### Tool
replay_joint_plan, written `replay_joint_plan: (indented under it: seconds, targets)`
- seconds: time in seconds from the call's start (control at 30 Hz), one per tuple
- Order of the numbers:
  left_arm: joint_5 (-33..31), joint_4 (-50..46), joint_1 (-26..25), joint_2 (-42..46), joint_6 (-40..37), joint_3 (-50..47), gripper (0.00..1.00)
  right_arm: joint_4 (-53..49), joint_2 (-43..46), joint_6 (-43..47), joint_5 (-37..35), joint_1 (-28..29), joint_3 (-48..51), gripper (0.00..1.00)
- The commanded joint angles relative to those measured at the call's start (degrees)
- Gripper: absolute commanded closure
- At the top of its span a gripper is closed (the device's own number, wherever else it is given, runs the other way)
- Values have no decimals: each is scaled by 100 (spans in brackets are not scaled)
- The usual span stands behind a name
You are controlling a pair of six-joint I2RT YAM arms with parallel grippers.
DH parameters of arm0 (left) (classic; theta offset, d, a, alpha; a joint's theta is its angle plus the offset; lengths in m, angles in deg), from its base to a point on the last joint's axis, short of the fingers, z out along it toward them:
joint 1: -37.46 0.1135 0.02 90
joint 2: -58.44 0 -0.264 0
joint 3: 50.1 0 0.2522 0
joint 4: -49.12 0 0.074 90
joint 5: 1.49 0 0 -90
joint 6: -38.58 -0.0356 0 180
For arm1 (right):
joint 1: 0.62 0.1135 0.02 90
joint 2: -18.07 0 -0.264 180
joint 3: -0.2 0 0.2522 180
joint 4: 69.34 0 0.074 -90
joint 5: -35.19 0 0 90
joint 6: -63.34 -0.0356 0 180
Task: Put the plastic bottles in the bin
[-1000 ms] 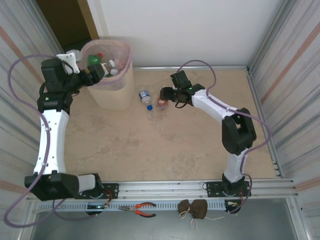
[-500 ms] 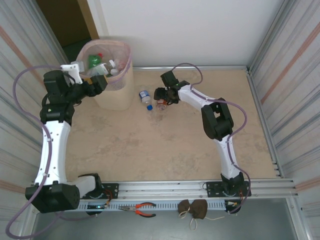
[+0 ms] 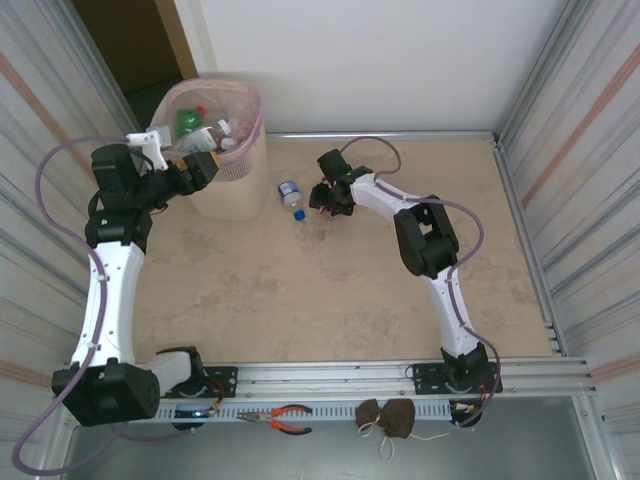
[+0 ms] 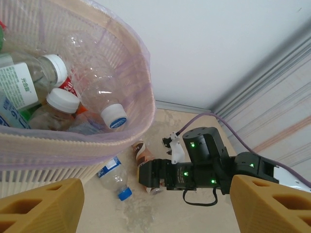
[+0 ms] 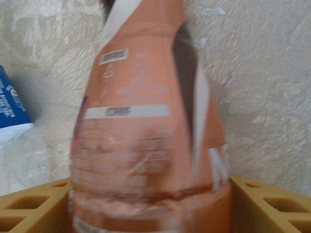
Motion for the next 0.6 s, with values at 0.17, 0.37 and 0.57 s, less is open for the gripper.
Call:
replay_joint_plan:
  seconds: [0.17,0.37,0.57]
  targets:
    - [365,5,20,31,192,10,24,-116,300,-240,-41,185,426,41]
    - [250,-132,-281,146,138,-91,26,404,1209,-134,-66,232,1409,43]
    - [181,96,-901,321,19,-220,26,1438,2756,453,293,276,2997,45]
